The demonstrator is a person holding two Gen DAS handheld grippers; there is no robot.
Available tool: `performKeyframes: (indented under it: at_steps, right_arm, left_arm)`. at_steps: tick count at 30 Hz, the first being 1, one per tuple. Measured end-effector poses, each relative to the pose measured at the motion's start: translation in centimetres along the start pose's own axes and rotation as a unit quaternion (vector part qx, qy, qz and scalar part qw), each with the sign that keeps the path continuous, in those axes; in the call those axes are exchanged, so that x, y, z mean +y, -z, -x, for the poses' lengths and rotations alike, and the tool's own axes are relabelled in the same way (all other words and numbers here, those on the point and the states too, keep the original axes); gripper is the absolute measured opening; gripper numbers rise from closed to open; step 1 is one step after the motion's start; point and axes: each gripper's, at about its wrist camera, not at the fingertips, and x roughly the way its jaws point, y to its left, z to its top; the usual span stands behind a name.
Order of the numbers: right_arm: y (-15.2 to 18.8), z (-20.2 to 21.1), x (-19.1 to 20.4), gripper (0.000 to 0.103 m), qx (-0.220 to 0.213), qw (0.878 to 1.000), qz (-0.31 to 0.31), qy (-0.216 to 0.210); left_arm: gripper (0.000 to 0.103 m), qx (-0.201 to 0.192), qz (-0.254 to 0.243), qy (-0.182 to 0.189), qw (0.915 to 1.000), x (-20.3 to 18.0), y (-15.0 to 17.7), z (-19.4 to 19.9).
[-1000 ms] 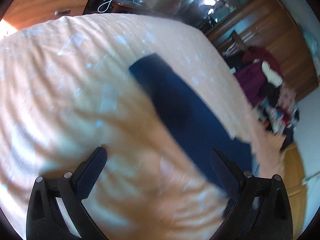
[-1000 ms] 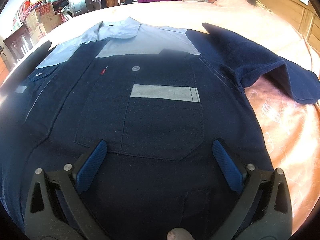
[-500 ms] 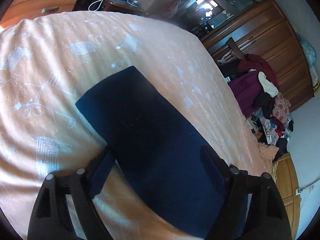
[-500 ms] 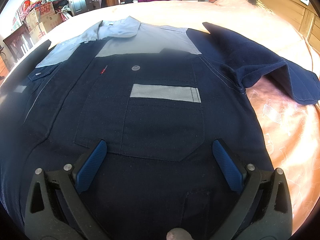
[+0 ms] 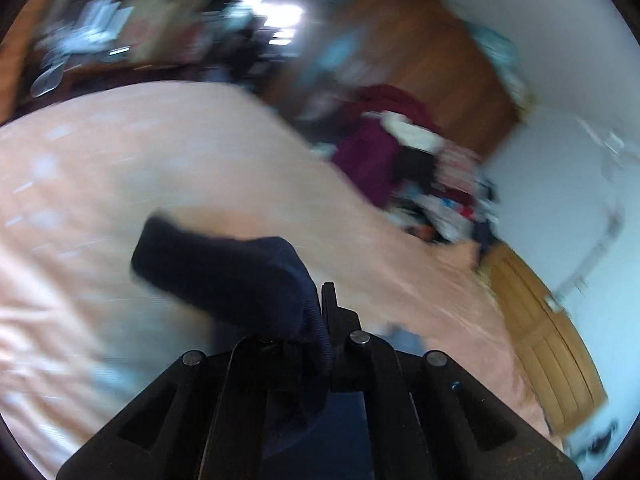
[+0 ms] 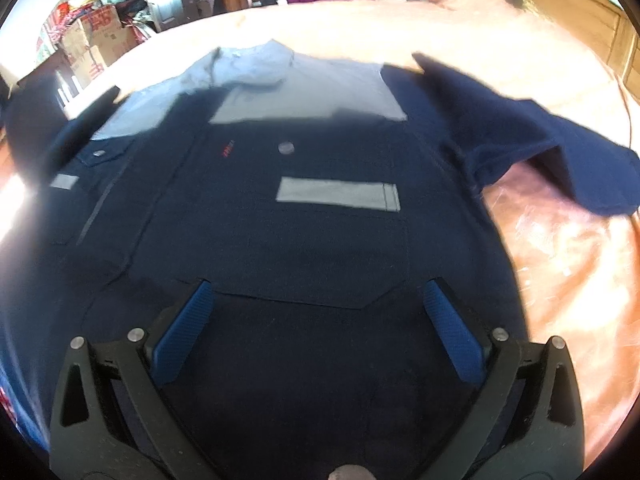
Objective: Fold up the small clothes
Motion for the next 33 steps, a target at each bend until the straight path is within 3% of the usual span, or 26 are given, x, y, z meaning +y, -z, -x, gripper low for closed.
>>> performKeyframes:
  at_steps: [1,3,5,8,12,15,18,21,24,28,30,31,33]
  right_arm:
    - [-0.1,0.5,-0.1,0.103,-0.005,1.000,-0.002,-0.003]
    - [-0.3,2.0,-0.7,0.103,-0.020,1.000,-0.016,-0.015]
    - [-0.6,2.9,-1.3,0.103,-0.027,0.999,-0.036,-0.030]
    - [-1.5,3.9,-2.6,0.103,-0.031,0.995,-0.067,-0.064]
    - [-4.1,3.9,-2.6,0.103,-0.037,0.991,-0.064,-0.112]
    - [-7.4,1.2,-1.8,0.103,-0.021,0.982,-0.073,-0.171]
    - [-11.4,-2.8,0.4,0.103,0.001,0.964,-0.075,-0.255]
    - [-14.0,-7.4,3.1,0.099,0.044,0.951,-0.079,-0.297]
    - [-15.0,-12.3,5.4,0.094,0.096,0.954,-0.075,-0.274]
    - [-15.1,-13.9,6.0,0.091,0.115,0.955,-0.089,-0.260]
    - [-15.3,-14.0,6.2,0.071,0.120,0.946,-0.103,-0.284]
    - [-15.3,-14.3,6.4,0.053,0.127,0.941,-0.112,-0.292]
    - [-15.3,-14.5,6.8,0.053,0.129,0.943,-0.110,-0.286]
  left_arm:
    - [0.004,0.008,-0.029,0.033,0.9990,-3.6,0.3,-1.0]
    - [0.015,0.032,-0.073,0.103,0.9914,-9.8,1.5,-3.2]
    - [0.063,0.094,-0.089,0.170,0.9770,-15.3,4.5,-6.8]
    - [0.066,0.152,-0.078,0.194,0.9659,-17.6,8.6,-9.1]
    - [0.067,0.154,-0.054,0.159,0.9737,-14.1,12.3,-7.2]
    - [0.070,0.128,-0.031,0.083,0.9878,-9.8,14.1,-4.0]
    - [0.070,0.100,0.027,0.030,0.9941,-4.6,14.4,-2.1]
    - [0.072,0.076,0.076,0.004,0.9942,-0.9,14.5,-1.3]
    - [0.074,0.059,0.103,-0.005,0.9930,1.4,15.7,-0.7]
    - [0.075,0.040,0.129,0.003,0.9908,3.0,16.9,-0.1]
    - [0.076,0.030,0.137,0.005,0.9901,3.7,17.0,0.1]
    - [0.076,0.032,0.137,0.004,0.9900,3.9,17.0,-0.1]
    - [0.076,0.035,0.133,-0.004,0.9905,3.6,16.8,-0.4]
